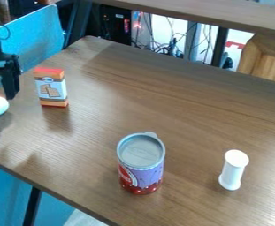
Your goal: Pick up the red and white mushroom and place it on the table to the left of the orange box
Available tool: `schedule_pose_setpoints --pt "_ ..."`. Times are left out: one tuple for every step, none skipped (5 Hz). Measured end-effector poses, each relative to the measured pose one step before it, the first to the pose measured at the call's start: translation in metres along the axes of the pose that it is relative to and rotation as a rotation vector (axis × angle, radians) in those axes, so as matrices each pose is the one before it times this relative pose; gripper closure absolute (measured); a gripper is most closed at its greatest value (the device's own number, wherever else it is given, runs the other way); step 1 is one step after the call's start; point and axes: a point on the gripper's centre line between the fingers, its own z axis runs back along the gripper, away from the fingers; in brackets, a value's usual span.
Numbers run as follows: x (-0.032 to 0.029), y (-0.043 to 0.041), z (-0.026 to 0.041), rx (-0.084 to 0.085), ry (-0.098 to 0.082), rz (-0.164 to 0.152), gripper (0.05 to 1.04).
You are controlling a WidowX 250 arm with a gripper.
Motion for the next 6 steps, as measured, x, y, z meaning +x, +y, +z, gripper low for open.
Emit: schedule_pose_setpoints --pt "-0.00267 -0.01741 0.01218 -0.0445 -0.0064 -0.0644 0.082" --pt "0.00638 -0.03172 0.02049 -0.0261 -0.0386 -0.1241 0.083" --pt "0.0114 -0.01948 0.00654 0.0014 -0.0363 -0.0547 0.083" --pt "0.00595 -0.01642 -0.00145 0.017 -0.0143 -0.0416 0.083" --pt "0.0001 -0.00357 -0.00068 -0.0016 0.0023 -0.0028 0.083" --pt "-0.00005 0.00022 0.0 0.0014 0.0003 -0.0021 0.083"
